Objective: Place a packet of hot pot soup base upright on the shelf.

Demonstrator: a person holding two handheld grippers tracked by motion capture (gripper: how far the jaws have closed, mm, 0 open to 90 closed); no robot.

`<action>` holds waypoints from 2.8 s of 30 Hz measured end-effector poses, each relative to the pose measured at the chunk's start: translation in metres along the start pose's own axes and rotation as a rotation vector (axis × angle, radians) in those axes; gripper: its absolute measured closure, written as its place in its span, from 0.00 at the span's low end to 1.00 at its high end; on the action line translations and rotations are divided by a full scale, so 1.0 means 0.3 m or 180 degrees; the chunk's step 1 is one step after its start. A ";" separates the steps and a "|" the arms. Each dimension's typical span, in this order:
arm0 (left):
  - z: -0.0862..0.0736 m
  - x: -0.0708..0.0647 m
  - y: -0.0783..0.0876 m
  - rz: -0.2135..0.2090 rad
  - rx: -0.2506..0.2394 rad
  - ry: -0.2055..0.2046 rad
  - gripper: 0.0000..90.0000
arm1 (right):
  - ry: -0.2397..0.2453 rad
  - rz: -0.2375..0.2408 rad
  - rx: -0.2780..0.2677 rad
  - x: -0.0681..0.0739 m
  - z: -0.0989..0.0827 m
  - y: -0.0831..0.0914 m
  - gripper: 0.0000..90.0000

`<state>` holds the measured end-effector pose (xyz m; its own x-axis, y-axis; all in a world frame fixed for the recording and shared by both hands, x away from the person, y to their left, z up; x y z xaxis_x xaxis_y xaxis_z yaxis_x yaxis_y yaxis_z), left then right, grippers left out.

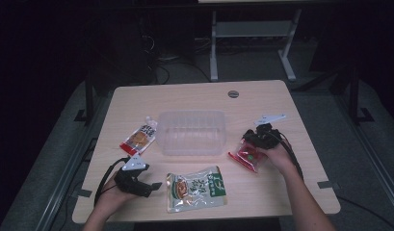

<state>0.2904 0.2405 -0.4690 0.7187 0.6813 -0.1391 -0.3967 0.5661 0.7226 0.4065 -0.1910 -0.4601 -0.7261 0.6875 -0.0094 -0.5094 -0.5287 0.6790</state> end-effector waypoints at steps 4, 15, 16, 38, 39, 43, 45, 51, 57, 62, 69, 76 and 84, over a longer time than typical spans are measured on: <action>-0.001 0.001 -0.001 0.0004 0.0014 0.0004 0.15 | 0.0004 0.0034 0.0068 0.008 0.002 -0.017 1.00; -0.001 -0.001 0.000 0.0015 0.0026 -0.0005 0.15 | 0.0025 0.0029 0.0182 0.005 -0.027 -0.016 1.00; -0.001 0.000 0.000 0.0016 0.0028 -0.0005 0.15 | 0.0037 0.0025 0.0201 0.003 -0.030 -0.013 1.00; 0.000 -0.001 0.001 0.0008 0.0025 -0.0017 0.15 | 0.0089 0.0014 0.0142 0.023 -0.040 0.039 0.99; 0.000 -0.001 0.001 0.0012 0.0029 -0.0019 0.15 | 0.0093 0.0012 0.0139 0.027 -0.036 0.033 0.99; 0.002 -0.003 0.001 0.0008 0.0020 -0.0020 0.15 | 0.0096 0.0045 0.0196 0.042 -0.022 0.004 1.00; 0.001 -0.004 0.000 0.0005 0.0016 -0.0013 0.15 | 0.0142 0.0058 0.0246 0.049 -0.023 -0.010 0.99; 0.000 -0.003 0.003 0.0001 0.0016 -0.0020 0.15 | 0.0181 0.0067 0.0291 0.060 -0.034 -0.004 0.99; 0.001 -0.005 0.003 0.0006 0.0023 -0.0036 0.15 | 0.0162 0.0119 0.0325 0.073 -0.055 0.013 0.99; 0.001 -0.003 0.007 0.0014 0.0011 -0.0026 0.15 | 0.0225 0.0219 0.0338 0.105 -0.076 0.036 1.00; 0.001 -0.009 0.014 0.0015 -0.0006 -0.0025 0.15 | 0.0340 0.0321 0.0383 0.162 -0.085 0.053 0.99; 0.007 -0.025 0.023 -0.0016 -0.0054 -0.0051 0.15 | 0.0417 0.0351 0.0405 0.195 -0.100 0.082 0.99; 0.026 -0.049 0.057 -0.0158 -0.0184 -0.0006 0.19 | 0.0286 0.0283 0.0222 0.193 -0.102 0.184 0.89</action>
<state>0.2775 0.2365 -0.4493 0.7393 0.6509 -0.1727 -0.3927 0.6250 0.6746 0.3223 -0.1958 -0.4456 -0.8069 0.5905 -0.0106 -0.4103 -0.5476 0.7293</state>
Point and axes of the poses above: each handheld gripper's, and its own axes: y roughly backward along the jaws, z roughly out of its top, x roughly to its left, the point moved 2 cm from there along -y, roughly forward along the jaws, and after that the axes turned 8 degrees about y, right-handed, at the moved point
